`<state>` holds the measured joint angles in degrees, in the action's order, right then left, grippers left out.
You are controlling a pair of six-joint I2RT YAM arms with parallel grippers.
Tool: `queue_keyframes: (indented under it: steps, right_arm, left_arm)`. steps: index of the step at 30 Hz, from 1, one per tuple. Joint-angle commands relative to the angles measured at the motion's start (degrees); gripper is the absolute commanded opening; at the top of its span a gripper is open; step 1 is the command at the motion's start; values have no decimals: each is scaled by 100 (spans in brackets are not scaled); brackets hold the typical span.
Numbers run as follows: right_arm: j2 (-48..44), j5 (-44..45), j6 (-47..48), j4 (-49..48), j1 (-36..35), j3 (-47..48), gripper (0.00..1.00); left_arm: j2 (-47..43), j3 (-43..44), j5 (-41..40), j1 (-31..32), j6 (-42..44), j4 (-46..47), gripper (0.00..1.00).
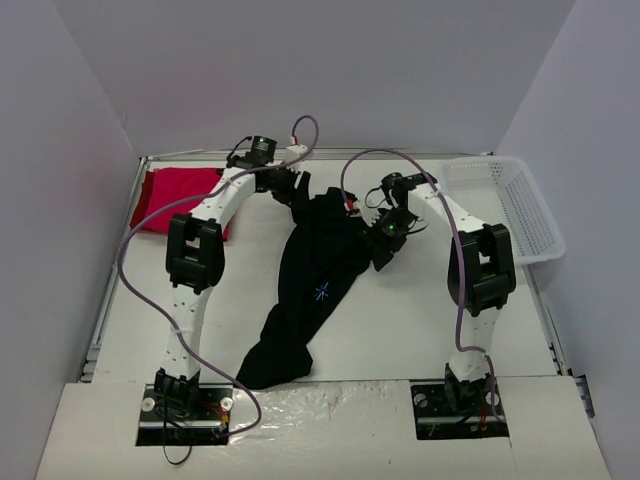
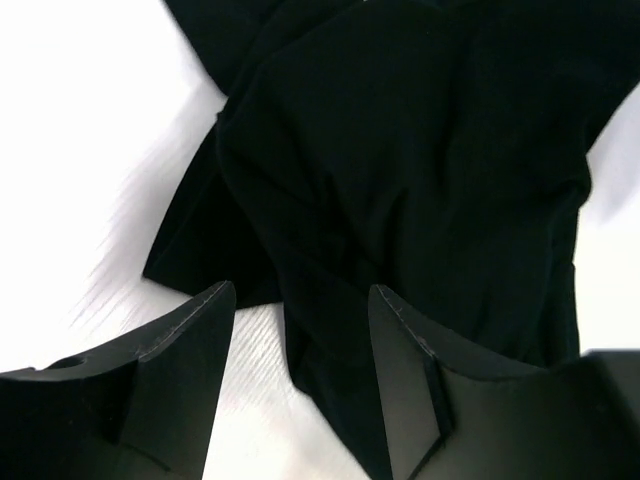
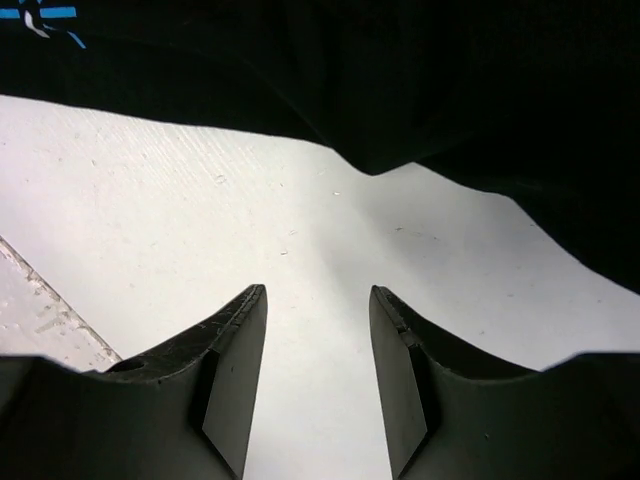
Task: Fold and stack the t-shirts
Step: Flatten out the tshirt
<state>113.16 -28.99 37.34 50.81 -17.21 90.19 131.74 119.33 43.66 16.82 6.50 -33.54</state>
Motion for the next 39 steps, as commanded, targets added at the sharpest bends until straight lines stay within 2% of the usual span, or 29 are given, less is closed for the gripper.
queue_keyframes:
  steps: [1, 10, 12, 13, 14, 17, 18, 23, 30, 39]
  right_arm:
    - [-198, -107, -34, 175, 60, -204, 42]
    - [-225, -98, -60, 43, 95, -520, 42]
    - [-286, -115, -60, 26, 95, -564, 42]
    - [-304, -115, -52, 17, 95, -590, 42]
    - [-356, -89, -52, 0, 95, -669, 42]
    - [-392, -89, -43, -53, 122, -836, 42]
    - [-400, -89, -43, -88, 130, -880, 42]
    - [-418, -142, -34, -194, 139, -1074, 41]
    - [-479, -344, 10, -369, 245, -1276, 41]
    - [-234, -545, -43, -466, 526, -926, 47]
  left_arm:
    - [105, 609, -103, 190, 61, -381, 54]
    - [641, 1118, -472, 331, 202, -654, 54]
    - [686, 1207, -647, 348, 255, -768, 49]
    - [721, 1216, -700, 357, 299, -794, 46]
    - [730, 1233, -831, 366, 334, -821, 31]
    - [730, 1259, -1017, 375, 369, -908, 5]
    - [721, 1312, -1026, 375, 369, -987, 3]
    - [458, 1479, -1017, 384, 510, -1321, 2]
    - [-622, 1734, -956, 392, 615, -1910, 2]
    - [-3186, 1612, -1395, 138, 650, -2341, 2]
